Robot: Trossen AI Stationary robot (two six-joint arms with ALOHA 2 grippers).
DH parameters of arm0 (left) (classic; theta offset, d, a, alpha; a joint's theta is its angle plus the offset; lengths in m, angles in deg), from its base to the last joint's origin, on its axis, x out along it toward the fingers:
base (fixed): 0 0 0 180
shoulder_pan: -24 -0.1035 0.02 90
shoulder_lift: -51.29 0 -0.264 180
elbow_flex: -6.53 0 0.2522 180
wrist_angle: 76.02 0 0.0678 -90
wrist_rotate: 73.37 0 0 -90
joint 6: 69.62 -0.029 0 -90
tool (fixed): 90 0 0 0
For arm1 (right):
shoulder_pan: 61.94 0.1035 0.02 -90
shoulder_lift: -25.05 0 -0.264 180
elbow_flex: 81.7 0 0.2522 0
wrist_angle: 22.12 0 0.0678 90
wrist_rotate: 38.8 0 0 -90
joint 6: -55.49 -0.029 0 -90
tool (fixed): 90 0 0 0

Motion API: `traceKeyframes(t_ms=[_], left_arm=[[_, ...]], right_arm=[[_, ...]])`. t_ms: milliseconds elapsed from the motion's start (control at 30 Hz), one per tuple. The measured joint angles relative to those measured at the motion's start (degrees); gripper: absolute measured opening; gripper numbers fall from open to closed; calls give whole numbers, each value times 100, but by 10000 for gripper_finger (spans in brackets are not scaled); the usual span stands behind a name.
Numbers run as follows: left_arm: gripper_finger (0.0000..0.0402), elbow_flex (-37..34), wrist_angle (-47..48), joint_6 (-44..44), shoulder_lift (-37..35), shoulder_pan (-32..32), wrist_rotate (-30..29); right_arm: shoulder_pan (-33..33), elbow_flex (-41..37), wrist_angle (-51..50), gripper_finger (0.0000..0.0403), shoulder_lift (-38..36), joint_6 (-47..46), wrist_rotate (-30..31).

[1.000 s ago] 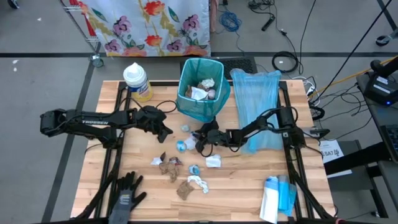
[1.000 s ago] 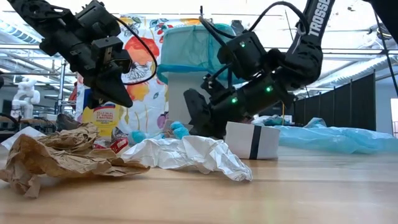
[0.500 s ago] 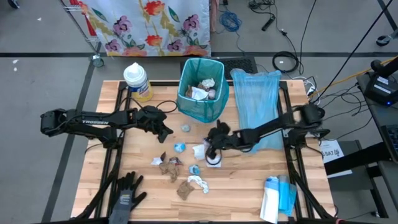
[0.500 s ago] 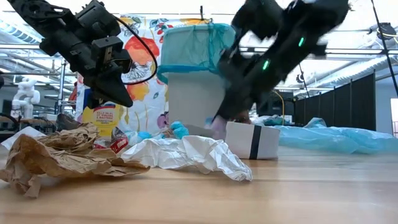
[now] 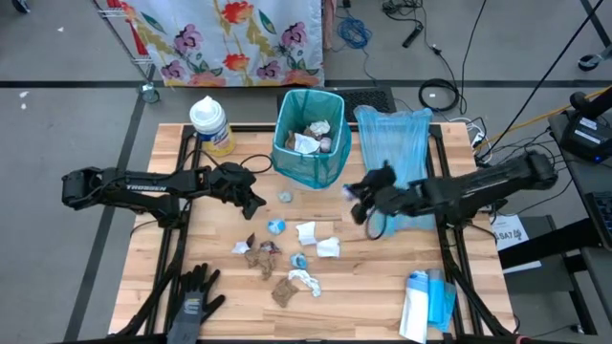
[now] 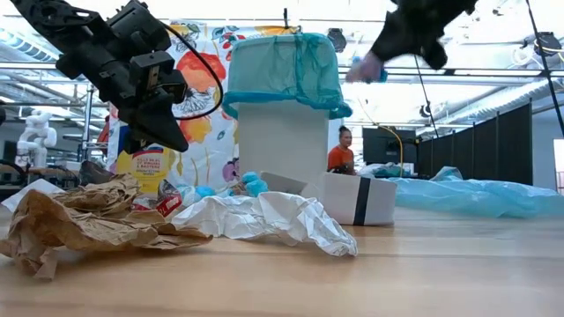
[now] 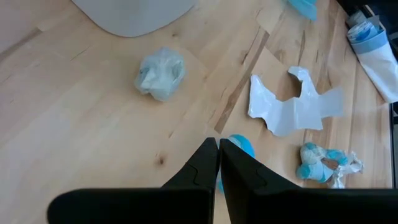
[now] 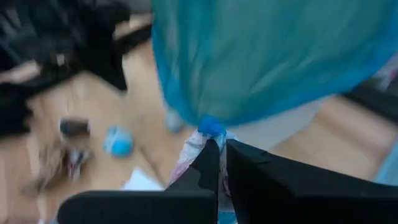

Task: Place trash/remove bag and relplace
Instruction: Put the pink plastic into the trash bin, then put the white plastic into the trash bin

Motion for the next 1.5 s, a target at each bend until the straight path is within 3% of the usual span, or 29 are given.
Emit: traceKeyframes(t_ms=[167,433,567,833,1100,1300,1500], left_arm=[[20,0,-10,0,0,-4,-2],[20,0,-62,-2,0,-4,-4],[20,0,-57,-3,0,-4,-5],[20,0,-169,-4,0,-4,-13],[20,0,-165,-4,0,-4,-21],[20,0,-150,0,0,-4,-20],[20,0,-143,-4,0,-4,-126]], right_arm=[[-305,486,29,0,-505,863,220],[-1199,1868,703,1,-140,2951,166],[-1723,2201,1460,10,322,3626,-494],[-2519,2356,2150,37,1405,3396,-1789],[-2868,2352,2181,122,1947,2919,-2243],[-2876,2352,2195,167,1475,3332,-2239],[-2734,2352,1441,175,367,3291,-2232]])
